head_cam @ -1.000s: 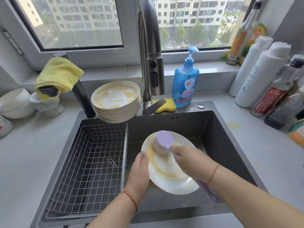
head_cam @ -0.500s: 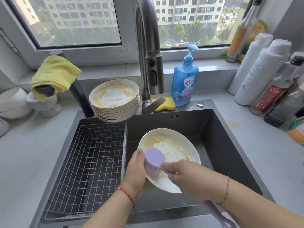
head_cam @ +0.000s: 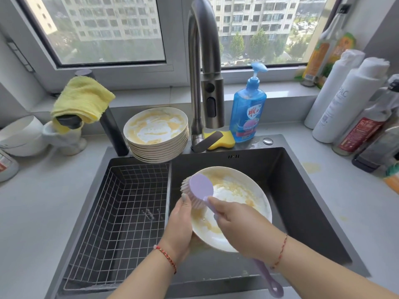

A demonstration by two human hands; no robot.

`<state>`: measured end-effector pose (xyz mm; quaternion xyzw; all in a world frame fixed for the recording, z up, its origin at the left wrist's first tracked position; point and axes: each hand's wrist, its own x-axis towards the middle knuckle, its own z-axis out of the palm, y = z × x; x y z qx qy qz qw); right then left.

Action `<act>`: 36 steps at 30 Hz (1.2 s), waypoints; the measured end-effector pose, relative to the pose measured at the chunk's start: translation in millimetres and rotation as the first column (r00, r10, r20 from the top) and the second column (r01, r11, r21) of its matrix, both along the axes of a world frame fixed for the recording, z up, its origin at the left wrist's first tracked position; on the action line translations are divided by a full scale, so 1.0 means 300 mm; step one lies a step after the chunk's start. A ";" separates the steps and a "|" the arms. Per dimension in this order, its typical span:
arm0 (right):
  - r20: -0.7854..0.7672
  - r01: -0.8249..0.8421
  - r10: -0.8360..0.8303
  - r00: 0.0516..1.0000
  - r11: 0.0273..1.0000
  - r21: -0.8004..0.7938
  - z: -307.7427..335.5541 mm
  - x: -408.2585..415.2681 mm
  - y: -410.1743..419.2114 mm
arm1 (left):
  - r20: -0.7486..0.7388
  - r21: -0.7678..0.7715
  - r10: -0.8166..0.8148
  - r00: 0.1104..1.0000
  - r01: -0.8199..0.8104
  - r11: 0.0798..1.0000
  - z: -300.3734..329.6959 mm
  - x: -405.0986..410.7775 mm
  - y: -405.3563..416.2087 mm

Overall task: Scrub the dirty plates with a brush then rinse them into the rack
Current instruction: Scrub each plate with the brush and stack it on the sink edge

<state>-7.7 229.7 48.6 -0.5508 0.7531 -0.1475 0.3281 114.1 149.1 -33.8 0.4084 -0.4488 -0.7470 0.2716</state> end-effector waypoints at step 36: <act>-0.215 -0.290 0.387 0.896 0.880 0.376 0.074 -0.095 0.063 | 0.085 -0.224 0.170 0.982 -0.148 0.963 0.010 -0.014 -0.036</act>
